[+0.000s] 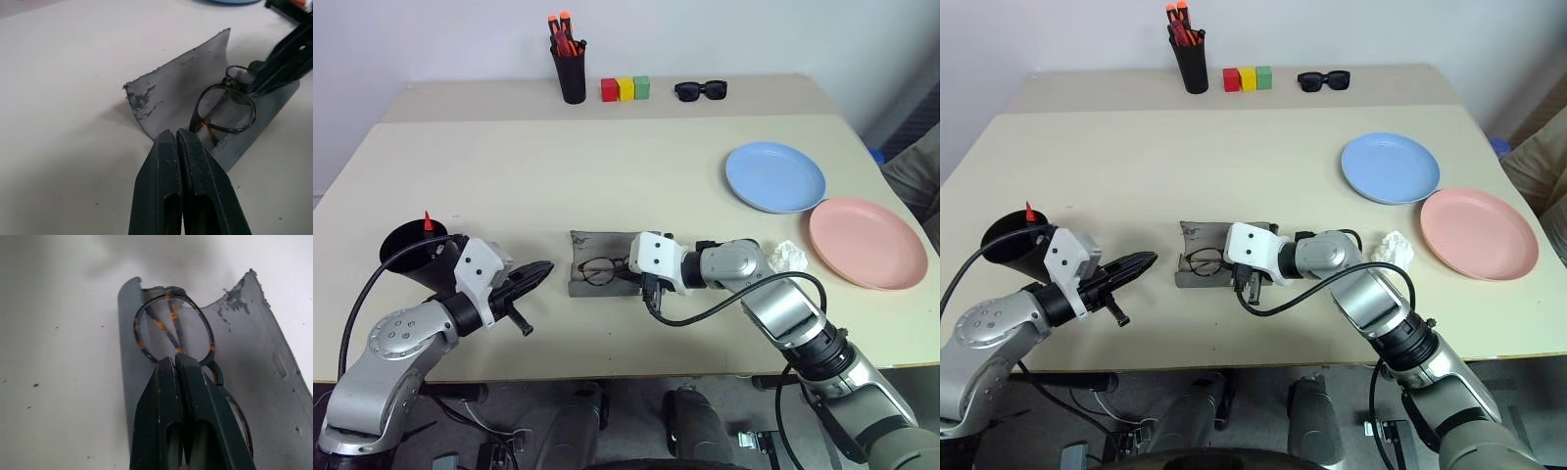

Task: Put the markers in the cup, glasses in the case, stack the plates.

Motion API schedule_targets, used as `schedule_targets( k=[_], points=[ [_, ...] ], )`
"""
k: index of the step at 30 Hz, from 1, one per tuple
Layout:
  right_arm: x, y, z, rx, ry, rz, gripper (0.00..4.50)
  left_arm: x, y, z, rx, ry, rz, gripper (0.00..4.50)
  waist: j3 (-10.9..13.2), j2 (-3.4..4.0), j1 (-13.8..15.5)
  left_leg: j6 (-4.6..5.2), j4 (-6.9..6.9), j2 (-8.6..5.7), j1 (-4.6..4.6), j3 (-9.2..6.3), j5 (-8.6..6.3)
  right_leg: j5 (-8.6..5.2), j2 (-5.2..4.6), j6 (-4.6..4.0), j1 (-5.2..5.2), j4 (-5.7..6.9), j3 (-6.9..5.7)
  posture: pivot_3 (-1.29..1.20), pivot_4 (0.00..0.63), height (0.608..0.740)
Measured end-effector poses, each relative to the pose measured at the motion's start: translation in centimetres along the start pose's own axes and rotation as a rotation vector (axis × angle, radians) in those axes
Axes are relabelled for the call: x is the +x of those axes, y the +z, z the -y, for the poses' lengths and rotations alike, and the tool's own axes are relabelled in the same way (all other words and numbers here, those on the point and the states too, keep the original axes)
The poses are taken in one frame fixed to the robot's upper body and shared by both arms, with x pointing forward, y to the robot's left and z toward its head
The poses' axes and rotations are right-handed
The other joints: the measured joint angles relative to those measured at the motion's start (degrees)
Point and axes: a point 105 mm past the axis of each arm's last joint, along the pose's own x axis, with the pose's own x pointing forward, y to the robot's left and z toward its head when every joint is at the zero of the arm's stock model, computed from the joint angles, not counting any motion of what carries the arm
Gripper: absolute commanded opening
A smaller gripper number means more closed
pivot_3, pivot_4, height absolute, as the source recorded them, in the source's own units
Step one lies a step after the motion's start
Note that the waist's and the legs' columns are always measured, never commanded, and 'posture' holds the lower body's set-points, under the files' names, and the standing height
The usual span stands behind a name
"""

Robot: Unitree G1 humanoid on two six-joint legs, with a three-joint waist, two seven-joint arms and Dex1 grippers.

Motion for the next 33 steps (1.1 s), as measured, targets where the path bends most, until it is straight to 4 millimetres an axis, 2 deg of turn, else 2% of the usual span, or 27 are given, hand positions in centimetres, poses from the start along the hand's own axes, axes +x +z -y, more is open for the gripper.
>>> schedule_targets(
  k=[8,16,33],
  points=[
    [0.1,0.3,-0.7,-0.001,0.065,0.019,0.05,-0.8,-1.5,0.2,-0.005,0.0,-0.027,0.03,0.0,0.0,0.16,-0.05,0.0,-0.01,0.0,0.0,-0.03,-0.01,-0.02,-0.01,0.01,-0.01,0.0,0.0,0.15,0.74],
    [1.2,0.1,-1.5,0.036,0.115,0.03,0.05,-0.8,-1.4,0.2,0.01,-0.002,-0.021,0.03,0.0,0.01,0.08,-0.09,-0.01,0.0,-0.01,0.0,-0.06,-0.01,-0.01,-0.01,-0.02,-0.01,0.0,0.0,0.15,0.74],
    [1.3,-0.2,0.3,0.129,-0.007,0.033,0.05,-1.0,-2.5,0.2,0.003,0.017,-0.012,0.03,0.0,0.0,0.11,-0.13,-0.01,-0.01,0.0,0.0,-0.08,-0.01,-0.01,-0.01,-0.02,0.0,0.0,0.0,0.15,0.74]
  ],
)
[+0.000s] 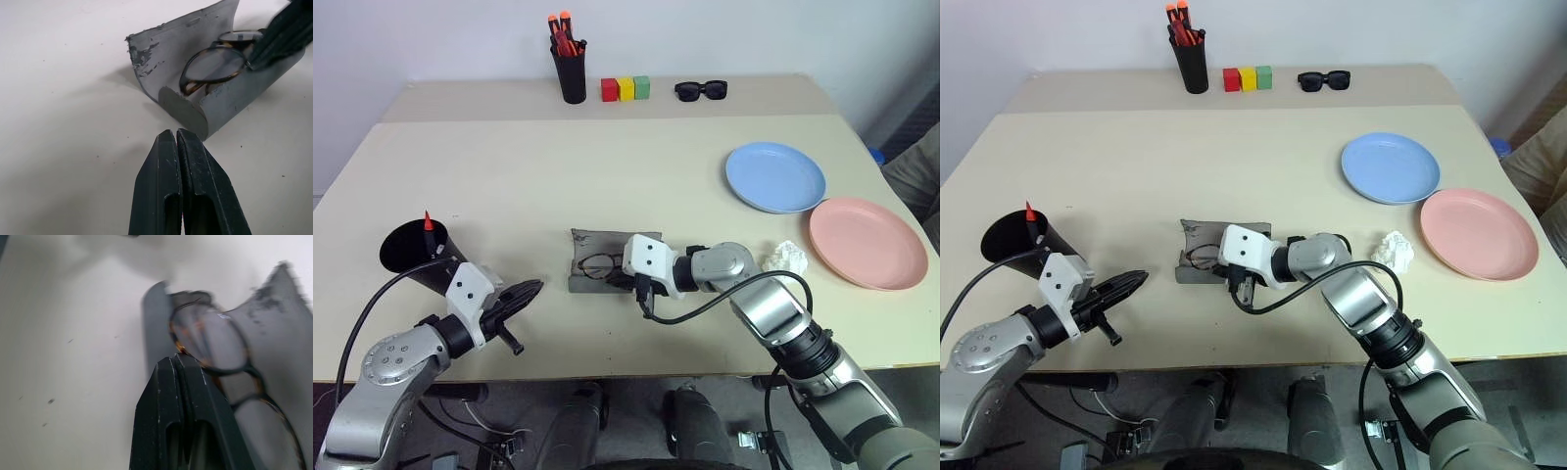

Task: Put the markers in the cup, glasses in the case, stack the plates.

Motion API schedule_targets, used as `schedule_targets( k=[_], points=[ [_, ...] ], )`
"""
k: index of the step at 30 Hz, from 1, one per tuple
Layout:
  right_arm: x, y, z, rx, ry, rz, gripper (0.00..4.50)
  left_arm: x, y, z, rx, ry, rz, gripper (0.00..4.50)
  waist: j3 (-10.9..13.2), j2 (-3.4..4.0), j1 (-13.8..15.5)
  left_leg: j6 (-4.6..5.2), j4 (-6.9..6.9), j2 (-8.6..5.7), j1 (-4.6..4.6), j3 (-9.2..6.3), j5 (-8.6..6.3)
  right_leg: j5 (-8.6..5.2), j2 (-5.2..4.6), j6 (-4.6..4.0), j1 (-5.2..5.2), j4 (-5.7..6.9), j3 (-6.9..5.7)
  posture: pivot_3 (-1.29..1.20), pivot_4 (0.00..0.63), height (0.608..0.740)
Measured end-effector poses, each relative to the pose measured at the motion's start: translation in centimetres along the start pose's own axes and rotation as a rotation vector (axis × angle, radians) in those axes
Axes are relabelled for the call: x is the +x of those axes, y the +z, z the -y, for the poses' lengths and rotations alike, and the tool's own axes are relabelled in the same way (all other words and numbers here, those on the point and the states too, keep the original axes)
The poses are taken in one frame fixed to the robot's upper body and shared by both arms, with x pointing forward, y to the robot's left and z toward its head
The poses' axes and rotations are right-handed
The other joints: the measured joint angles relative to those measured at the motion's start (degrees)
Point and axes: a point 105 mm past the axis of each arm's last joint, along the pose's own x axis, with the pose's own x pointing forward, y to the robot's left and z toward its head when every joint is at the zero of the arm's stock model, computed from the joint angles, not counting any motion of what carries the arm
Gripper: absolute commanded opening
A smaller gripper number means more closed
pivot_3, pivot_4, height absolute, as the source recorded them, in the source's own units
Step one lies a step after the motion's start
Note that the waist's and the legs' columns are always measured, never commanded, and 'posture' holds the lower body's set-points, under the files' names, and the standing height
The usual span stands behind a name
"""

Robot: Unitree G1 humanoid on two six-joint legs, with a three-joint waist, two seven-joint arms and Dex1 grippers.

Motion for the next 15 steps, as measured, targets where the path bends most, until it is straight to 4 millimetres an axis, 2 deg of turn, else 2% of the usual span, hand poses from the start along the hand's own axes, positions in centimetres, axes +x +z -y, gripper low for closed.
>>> schedule_targets(
  k=[10,15],
  points=[
    [0.02,0.15,0.8,0.097,-0.054,0.022,0.05,0.08,-0.14,-0.07,-0.004,-0.002,0.003,0.03,0.0,0.0,-0.03,0.0,-0.01,0.0,0.0,0.0,0.0,0.0,0.01,0.0,-0.02,0.0,0.0,0.0,0.15,0.74],
    [-0.32,-0.47,0.7,0.125,-0.037,-0.008,0.05,0.12,-0.04,-0.1,-0.003,0.001,0.004,0.03,0.0,0.0,-0.02,0.0,-0.01,0.0,0.0,0.0,0.0,0.0,0.0,0.0,-0.01,0.0,0.0,0.0,0.15,0.74]
  ],
)
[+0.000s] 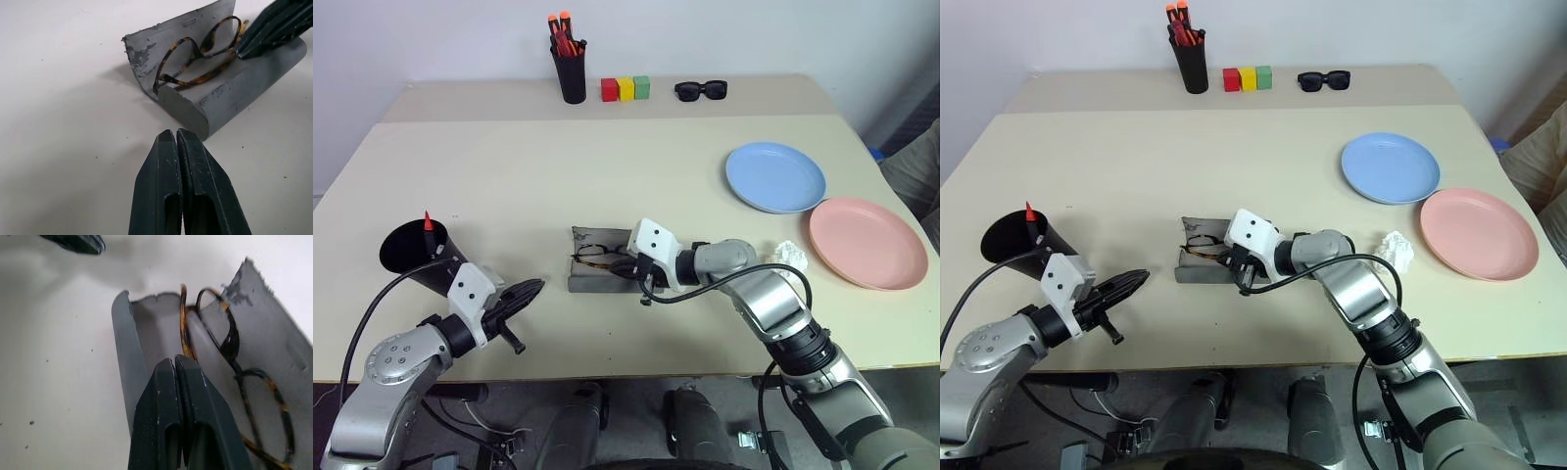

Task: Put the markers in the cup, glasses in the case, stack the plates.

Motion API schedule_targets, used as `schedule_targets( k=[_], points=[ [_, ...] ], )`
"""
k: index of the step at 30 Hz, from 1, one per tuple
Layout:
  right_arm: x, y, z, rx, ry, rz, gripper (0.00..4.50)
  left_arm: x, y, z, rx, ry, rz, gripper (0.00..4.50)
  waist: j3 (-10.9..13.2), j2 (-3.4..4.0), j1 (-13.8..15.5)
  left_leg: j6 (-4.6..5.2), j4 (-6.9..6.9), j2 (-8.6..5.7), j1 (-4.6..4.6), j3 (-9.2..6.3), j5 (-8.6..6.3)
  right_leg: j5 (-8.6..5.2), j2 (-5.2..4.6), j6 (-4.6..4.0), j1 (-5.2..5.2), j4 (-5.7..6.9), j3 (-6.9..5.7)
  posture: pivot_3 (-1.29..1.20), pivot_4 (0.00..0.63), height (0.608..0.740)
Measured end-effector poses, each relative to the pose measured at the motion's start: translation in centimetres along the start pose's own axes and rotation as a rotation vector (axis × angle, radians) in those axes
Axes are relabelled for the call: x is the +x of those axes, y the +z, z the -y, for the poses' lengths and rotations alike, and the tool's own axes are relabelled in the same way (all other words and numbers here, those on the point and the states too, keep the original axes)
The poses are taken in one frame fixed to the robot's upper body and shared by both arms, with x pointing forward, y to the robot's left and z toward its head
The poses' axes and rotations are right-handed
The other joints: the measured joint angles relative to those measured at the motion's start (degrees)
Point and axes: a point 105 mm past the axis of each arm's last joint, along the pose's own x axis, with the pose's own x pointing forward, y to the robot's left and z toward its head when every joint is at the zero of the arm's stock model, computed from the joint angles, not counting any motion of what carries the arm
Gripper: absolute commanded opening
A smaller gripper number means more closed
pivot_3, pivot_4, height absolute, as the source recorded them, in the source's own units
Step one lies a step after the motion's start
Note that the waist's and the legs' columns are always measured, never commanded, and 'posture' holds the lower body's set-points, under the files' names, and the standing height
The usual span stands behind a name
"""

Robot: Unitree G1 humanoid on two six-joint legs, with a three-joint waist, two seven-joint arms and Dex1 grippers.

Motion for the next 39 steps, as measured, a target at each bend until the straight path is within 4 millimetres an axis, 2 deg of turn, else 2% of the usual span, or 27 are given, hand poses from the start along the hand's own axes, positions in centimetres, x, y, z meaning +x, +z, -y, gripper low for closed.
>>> schedule_targets(
  k=[6,14,20,25,34,39],
  points=[
    [-0.6,-0.1,0.2,-0.008,-0.002,-0.004,0.05,0.0,0.0,-0.1,0.0,0.005,-0.002,0.03,0.0,0.0,-0.01,0.0,0.0,0.0,0.0,0.0,0.0,0.0,0.0,0.0,0.0,0.0,0.0,0.0,0.15,0.74],
    [-2.1,2.6,3.7,-0.095,-0.167,0.073,0.05,0.0,0.0,-0.2,0.002,0.01,-0.001,0.03,0.0,0.0,-0.02,0.01,0.0,0.0,0.0,0.01,0.0,0.0,0.0,0.0,0.0,0.0,0.0,0.0,0.15,0.74],
    [-2.4,0.9,5.7,-0.129,-0.246,0.01,0.05,0.0,0.0,-0.2,0.003,0.011,-0.001,0.03,0.0,0.0,-0.02,0.1,0.0,0.0,0.0,0.01,0.06,0.0,0.0,0.0,0.0,0.0,0.0,0.0,0.15,0.74],
    [-1.9,0.2,4.9,-0.137,-0.197,-0.001,0.05,-0.1,0.0,-0.2,0.003,0.017,-0.001,0.03,0.0,0.0,-0.07,0.11,-0.02,0.01,0.0,0.01,0.07,0.01,0.02,0.01,0.0,0.01,0.0,0.0,0.15,0.74],
    [-2.1,-0.4,1.9,-0.204,-0.049,-0.003,0.05,-0.1,0.1,0.0,-0.004,0.026,-0.015,0.03,0.0,0.0,0.0,0.1,-0.01,0.0,0.0,0.01,0.06,0.0,0.0,0.0,0.02,0.0,0.0,0.0,0.15,0.74],
    [-2.2,-1.1,1.5,-0.227,-0.034,-0.024,0.05,-0.1,0.2,0.1,-0.002,0.023,-0.013,0.03,0.0,0.0,-0.02,0.1,-0.01,0.01,0.0,0.01,0.06,0.0,0.0,0.0,0.02,0.0,0.0,0.0,0.15,0.74]
  ],
)
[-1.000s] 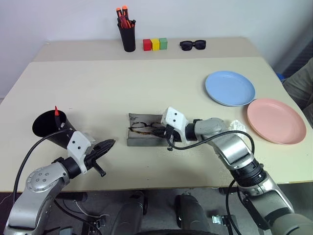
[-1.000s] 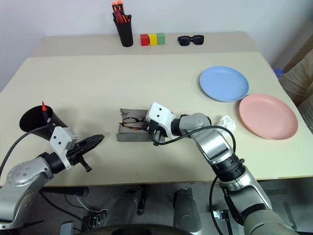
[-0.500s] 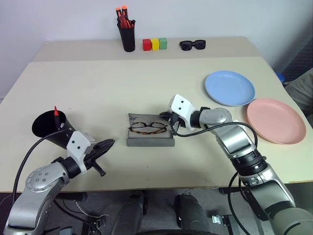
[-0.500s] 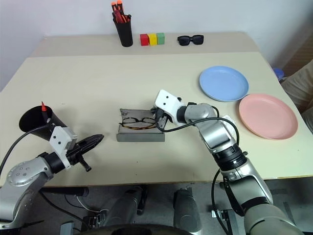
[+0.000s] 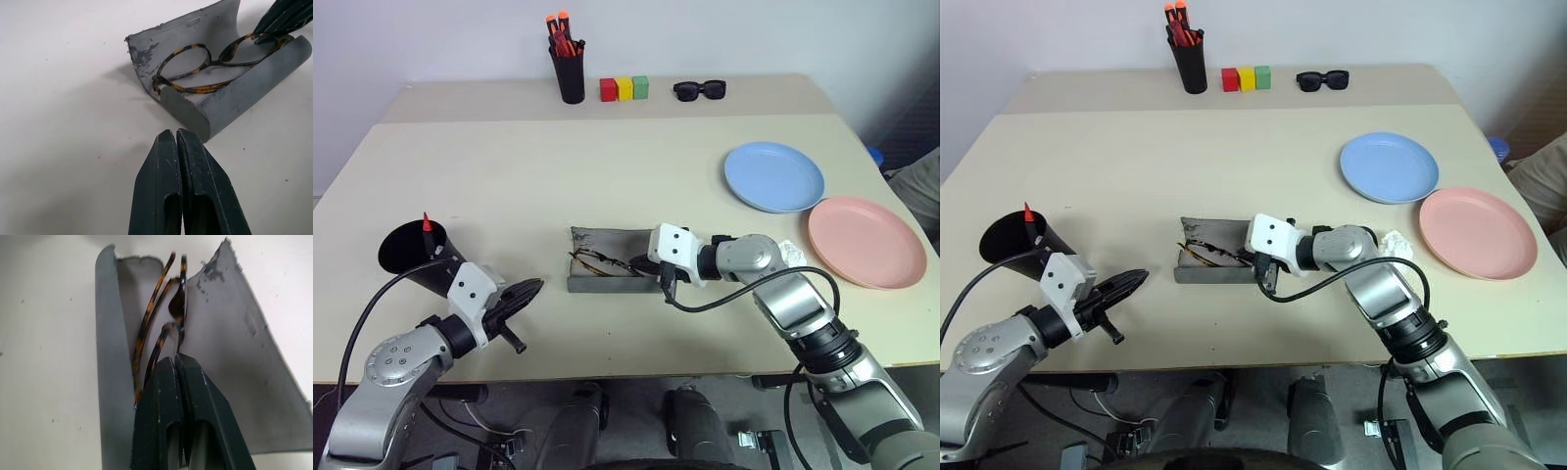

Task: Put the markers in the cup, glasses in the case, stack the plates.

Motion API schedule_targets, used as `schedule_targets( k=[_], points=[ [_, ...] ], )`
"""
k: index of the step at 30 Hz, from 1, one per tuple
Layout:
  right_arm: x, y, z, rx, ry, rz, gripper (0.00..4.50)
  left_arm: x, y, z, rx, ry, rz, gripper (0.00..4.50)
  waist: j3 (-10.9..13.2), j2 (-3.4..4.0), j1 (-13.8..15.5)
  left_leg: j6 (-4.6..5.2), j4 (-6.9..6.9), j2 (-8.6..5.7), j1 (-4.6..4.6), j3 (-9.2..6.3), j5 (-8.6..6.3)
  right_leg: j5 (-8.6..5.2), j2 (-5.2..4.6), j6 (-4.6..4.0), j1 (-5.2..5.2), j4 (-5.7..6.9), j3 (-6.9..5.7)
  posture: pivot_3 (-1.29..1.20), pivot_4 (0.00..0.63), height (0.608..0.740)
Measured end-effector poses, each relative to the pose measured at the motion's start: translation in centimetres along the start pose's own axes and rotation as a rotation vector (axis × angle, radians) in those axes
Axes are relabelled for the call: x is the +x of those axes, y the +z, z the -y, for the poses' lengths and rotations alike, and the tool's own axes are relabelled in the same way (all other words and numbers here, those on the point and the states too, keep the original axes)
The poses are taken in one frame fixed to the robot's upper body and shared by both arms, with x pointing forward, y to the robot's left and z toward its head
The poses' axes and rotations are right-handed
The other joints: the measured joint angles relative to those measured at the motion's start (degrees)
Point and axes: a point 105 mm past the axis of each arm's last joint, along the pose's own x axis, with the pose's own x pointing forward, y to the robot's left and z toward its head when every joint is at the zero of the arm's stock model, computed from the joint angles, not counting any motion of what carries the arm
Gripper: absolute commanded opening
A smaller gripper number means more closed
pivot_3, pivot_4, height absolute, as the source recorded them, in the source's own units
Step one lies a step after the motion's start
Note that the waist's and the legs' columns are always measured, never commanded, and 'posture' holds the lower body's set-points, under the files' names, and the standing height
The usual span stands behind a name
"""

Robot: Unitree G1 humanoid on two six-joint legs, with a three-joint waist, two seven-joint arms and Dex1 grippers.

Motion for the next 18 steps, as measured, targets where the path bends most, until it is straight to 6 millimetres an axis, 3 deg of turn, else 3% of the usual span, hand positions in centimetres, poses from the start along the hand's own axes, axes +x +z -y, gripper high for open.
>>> schedule_targets(
  k=[9,17,18],
  points=[
    [-0.1,0.3,-0.4,-0.06,-0.004,0.025,0.05,0.0,-0.1,0.1,-0.003,-0.001,-0.002,0.03,0.0,0.0,0.04,-0.01,0.0,0.0,0.0,0.0,-0.01,0.0,0.0,0.0,0.0,0.0,0.0,0.0,0.15,0.74],
    [-0.4,2.0,1.8,-0.045,-0.085,0.049,0.05,-0.1,-0.1,-0.1,-0.003,0.005,-0.003,0.03,0.0,0.0,0.05,0.0,0.0,0.0,0.0,0.0,0.0,0.0,0.0,0.0,-0.01,0.0,0.0,0.0,0.15,0.74],
    [-0.5,2.1,1.8,-0.026,-0.079,0.057,0.27,-0.1,-0.1,-0.1,-0.003,0.007,-0.002,0.03,0.0,0.0,0.08,0.0,0.0,0.0,0.0,0.0,0.0,0.0,0.0,0.0,0.0,-0.01,0.0,0.0,0.15,0.74]
  ],
)
